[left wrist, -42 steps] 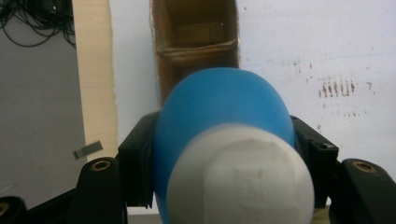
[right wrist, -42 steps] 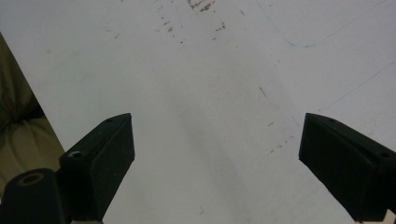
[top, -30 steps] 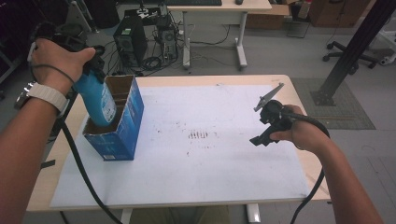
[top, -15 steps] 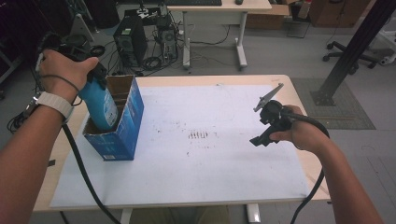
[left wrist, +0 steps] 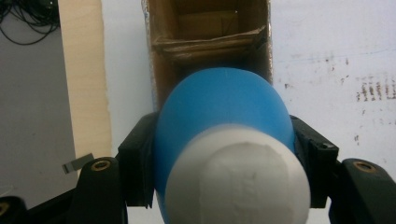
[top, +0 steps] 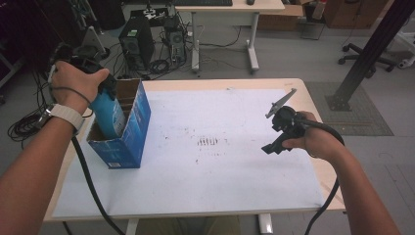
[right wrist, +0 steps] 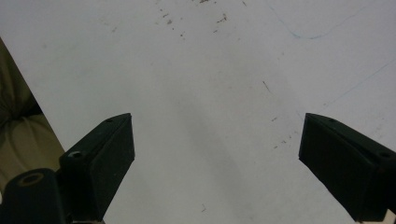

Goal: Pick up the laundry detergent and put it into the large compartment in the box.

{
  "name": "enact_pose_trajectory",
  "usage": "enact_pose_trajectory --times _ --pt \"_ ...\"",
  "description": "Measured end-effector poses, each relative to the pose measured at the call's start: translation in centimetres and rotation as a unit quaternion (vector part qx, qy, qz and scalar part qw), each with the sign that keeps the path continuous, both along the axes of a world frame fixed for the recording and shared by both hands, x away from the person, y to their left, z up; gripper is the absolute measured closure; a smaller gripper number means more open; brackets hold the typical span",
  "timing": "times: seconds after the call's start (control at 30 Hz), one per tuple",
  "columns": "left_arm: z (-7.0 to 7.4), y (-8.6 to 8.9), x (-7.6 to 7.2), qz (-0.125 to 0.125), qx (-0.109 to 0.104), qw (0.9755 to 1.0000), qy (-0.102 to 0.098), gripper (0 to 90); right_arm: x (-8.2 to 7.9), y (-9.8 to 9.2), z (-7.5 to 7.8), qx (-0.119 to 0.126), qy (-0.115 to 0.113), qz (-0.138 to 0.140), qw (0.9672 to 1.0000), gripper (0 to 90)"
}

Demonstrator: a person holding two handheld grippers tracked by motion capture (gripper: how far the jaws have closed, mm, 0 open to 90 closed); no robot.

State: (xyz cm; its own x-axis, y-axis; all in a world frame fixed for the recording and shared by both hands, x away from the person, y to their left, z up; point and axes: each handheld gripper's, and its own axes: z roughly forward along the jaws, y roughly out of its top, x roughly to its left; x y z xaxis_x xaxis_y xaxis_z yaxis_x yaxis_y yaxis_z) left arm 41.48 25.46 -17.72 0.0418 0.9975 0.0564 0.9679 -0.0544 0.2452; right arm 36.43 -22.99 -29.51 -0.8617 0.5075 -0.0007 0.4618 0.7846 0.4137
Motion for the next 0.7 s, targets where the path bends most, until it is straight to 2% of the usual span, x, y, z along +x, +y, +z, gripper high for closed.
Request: enact_pose_trajectory --times 0.3,0.7 --pt "-1.2 -0.3 0.2 -0.003 0.005 1.0 -0.007 37.2 -0.1 -0.3 -0.1 0.001 -0.001 -0.002 1.0 10.7" --pt "-3.3 -0.6 0.5 -0.01 0.016 0.9998 -0.002 37.3 -0.2 -0.5 -0.3 0.002 0.003 -0.006 1.0 10.7"
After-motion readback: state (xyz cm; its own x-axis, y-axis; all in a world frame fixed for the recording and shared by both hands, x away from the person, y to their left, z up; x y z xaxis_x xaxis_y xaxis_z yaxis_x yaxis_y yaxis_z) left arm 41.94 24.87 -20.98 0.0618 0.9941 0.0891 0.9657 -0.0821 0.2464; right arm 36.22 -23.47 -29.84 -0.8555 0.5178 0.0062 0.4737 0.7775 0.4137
